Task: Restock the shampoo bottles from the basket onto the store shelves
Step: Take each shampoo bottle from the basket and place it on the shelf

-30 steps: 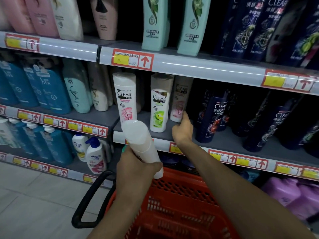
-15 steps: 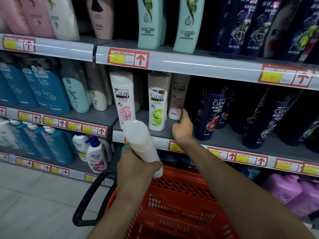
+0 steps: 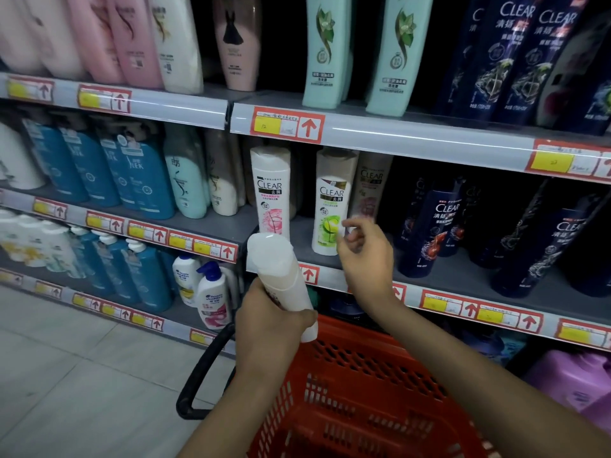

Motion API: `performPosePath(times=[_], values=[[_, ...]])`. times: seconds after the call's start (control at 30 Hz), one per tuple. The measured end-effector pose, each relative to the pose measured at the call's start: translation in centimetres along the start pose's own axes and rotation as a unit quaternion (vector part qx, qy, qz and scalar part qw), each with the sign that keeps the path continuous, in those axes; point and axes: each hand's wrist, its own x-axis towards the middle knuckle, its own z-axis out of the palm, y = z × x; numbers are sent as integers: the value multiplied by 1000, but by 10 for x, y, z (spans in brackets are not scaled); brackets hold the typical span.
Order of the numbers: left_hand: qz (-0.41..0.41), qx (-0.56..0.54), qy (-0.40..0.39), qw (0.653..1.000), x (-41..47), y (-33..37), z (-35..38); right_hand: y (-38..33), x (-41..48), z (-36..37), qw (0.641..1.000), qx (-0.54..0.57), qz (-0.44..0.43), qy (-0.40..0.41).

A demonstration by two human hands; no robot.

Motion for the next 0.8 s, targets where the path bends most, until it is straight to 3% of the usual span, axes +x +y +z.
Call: performPosePath(times=[0.1,0.23,0.5,0.8], values=[[2,-4,14,1000,0,-2,-13,-28,-4,22,996,-21,-43,-74],[-6,10,39,999,-2,-10,-29,-47,16,79,990,-46,6,-130],[-35,-26,70,997,7,-18,-62,-48,37,136,992,-14,112,-54],[-30,-44,94,994,11,-3,-65,-52,-16,70,997,63,-26,-32]])
